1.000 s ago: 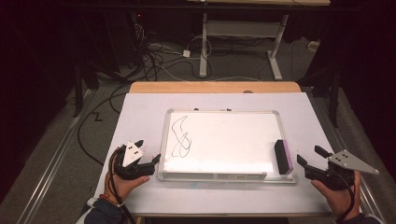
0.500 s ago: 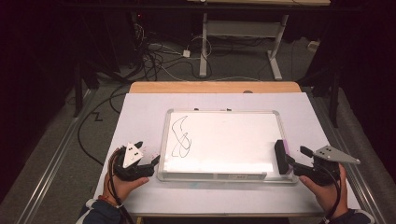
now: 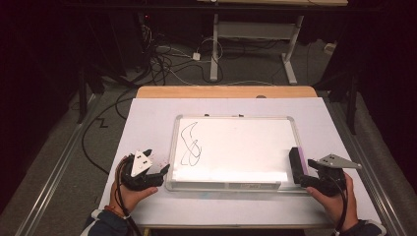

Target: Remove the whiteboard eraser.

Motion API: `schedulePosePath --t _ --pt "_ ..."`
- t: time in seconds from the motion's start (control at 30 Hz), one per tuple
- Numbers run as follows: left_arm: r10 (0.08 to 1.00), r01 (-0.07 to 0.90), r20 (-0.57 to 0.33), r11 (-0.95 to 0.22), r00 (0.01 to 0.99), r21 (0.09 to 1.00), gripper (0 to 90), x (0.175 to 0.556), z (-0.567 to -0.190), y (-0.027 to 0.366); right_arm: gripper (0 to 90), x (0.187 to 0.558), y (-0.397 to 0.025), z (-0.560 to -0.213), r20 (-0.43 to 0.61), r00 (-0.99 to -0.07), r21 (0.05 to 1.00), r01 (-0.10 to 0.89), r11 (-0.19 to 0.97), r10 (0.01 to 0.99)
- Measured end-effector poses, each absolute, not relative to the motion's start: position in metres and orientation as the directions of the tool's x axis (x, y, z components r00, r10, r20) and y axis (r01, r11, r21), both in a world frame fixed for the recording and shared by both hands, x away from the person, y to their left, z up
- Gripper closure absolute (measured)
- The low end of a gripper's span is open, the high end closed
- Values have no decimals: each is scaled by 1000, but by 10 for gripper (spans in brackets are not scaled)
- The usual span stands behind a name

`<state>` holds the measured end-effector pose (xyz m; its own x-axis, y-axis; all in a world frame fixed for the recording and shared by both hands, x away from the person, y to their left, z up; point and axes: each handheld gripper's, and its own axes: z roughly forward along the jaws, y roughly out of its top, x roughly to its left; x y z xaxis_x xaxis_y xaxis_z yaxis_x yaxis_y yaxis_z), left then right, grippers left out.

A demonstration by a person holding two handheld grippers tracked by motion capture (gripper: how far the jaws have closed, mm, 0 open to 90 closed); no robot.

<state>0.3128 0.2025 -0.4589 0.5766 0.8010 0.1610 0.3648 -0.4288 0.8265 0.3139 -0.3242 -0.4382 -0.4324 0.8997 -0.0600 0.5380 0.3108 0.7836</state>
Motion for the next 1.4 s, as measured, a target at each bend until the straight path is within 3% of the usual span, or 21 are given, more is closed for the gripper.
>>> schedulePosePath --t 0.47,0.73,0.77,0.87,1.17,1.23,1.27,1.4 --pt "799 366 156 -428 581 826 204 313 -459 202 446 311 -318 -442 -77 -417 765 557 322 905" --pt "796 364 157 -430 584 826 203 313 -459 201 494 309 -312 -444 -91 -356 769 568 293 930" --pt "796 364 157 -429 584 827 203 313 -459 201 551 309 -310 -445 -100 -341 771 567 289 935" --pt "794 363 158 -433 587 825 203 314 -458 201 601 310 -311 -445 -106 -322 774 567 281 941" --pt "796 343 140 -403 588 848 203 321 -445 203 632 317 -320 -442 -108 -361 765 565 310 926" --pt "793 341 112 -379 599 860 203 325 -438 203 633 318 -321 -436 -145 -382 787 515 340 913" --pt "785 338 87 -360 613 869 203 330 -431 202 634 319 -321 -425 -175 -417 817 444 368 892" --pt "767 329 65 -348 639 878 204 336 -421 196 634 322 -314 -411 -239 -485 816 370 445 841"
